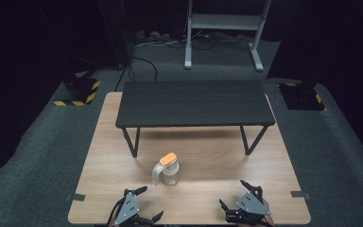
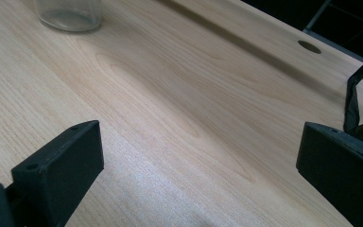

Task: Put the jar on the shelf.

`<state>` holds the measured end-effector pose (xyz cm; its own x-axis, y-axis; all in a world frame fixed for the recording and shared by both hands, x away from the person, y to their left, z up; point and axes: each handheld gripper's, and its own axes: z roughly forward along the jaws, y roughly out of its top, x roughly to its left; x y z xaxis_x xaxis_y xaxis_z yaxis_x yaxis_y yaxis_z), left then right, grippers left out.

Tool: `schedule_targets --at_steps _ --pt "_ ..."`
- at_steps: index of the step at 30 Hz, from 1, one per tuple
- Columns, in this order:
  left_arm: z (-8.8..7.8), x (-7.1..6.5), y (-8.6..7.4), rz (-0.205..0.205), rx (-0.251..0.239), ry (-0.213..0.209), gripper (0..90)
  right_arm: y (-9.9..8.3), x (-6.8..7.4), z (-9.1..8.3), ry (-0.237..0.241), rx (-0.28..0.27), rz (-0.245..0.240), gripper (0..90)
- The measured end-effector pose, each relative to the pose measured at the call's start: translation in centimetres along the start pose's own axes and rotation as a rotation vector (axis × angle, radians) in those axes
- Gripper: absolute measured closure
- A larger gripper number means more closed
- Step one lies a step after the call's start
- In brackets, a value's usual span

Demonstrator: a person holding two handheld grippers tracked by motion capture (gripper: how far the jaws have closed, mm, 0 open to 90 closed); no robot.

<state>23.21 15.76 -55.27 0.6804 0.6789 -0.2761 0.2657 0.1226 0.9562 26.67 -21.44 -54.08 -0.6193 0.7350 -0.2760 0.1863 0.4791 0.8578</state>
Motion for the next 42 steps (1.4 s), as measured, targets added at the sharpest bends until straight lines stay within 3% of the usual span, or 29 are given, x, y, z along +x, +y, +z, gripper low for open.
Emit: schedule_targets --at_steps 16,26,28,36,42 --pt "0.0 0.1 0.2 -0.016 -0.002 0.023 0.5 -0.1 -0.2 -0.1 0.019 -0.004 0.018 0.4" --pt "-0.6 0.3 0.8 -0.033 -0.029 0.035 0.4 -0.1 -0.2 -0.1 0.026 -0.005 0.017 0.5" --pt "-0.7 0.3 1.1 -0.016 -0.030 0.052 0.5 -0.1 -0.2 -0.1 0.027 -0.006 0.018 0.4" --pt "-1.5 0.7 2.3 -0.045 -0.079 0.088 0.5 -0.1 -0.1 -0.1 0.032 -0.003 0.007 0.4" --pt "-1.6 0.7 2.7 -0.019 -0.080 0.098 0.5 0.0 -0.1 -0.1 0.034 -0.002 0.000 0.4"
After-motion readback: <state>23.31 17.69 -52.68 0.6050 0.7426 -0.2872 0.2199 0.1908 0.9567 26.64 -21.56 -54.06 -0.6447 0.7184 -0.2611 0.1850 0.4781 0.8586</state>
